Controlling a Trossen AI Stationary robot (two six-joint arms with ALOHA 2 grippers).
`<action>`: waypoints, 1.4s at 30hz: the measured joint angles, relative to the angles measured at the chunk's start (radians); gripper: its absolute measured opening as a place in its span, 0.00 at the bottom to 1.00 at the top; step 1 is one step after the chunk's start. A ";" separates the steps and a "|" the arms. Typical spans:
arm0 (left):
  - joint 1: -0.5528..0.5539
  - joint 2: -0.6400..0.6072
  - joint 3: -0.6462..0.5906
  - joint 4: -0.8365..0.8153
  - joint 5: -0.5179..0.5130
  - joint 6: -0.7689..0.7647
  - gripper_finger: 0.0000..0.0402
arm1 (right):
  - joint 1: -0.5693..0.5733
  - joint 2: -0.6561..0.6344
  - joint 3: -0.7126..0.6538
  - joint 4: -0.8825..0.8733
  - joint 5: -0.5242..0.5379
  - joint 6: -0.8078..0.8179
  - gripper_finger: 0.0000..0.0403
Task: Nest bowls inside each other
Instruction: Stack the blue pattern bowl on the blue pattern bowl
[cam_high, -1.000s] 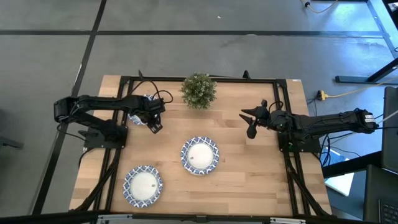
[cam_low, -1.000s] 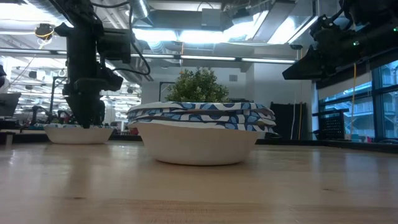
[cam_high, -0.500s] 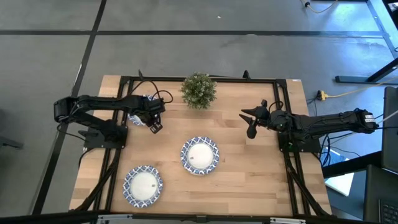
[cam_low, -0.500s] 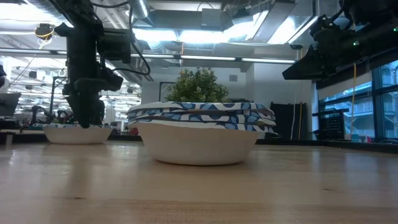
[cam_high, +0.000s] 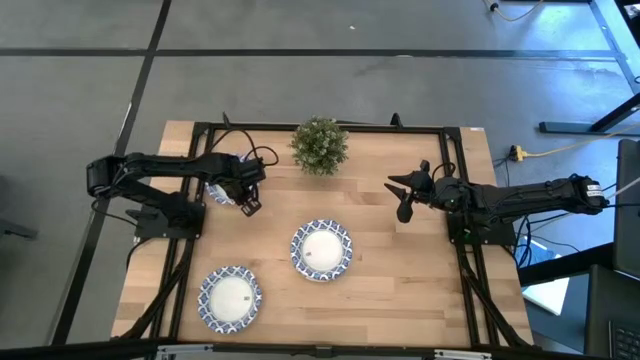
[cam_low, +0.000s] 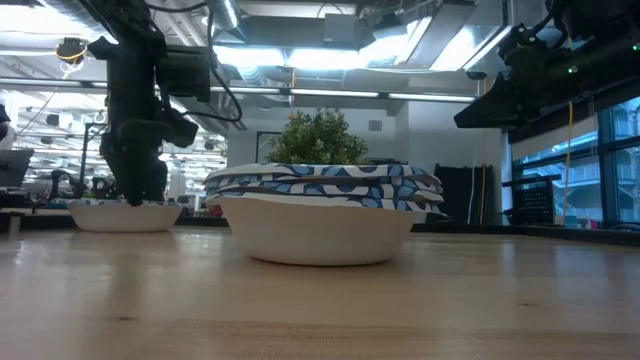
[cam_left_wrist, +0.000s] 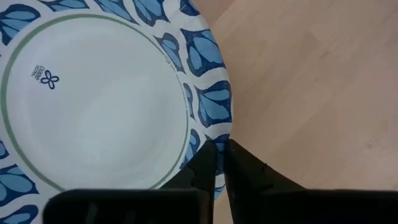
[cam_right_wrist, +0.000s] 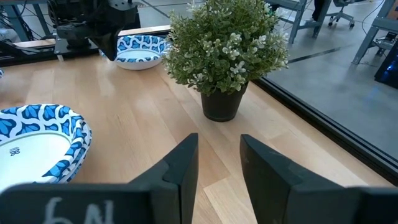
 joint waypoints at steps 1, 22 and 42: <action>0.000 0.000 0.000 0.000 0.000 0.005 0.05 | 0.000 0.000 0.000 0.000 0.000 0.000 0.30; 0.000 -0.015 0.193 -0.076 0.034 0.118 0.05 | 0.000 0.000 0.000 0.000 0.000 -0.003 0.30; -0.158 -0.015 0.438 -0.224 0.254 0.129 0.02 | 0.000 0.000 0.000 0.000 0.089 -0.005 0.30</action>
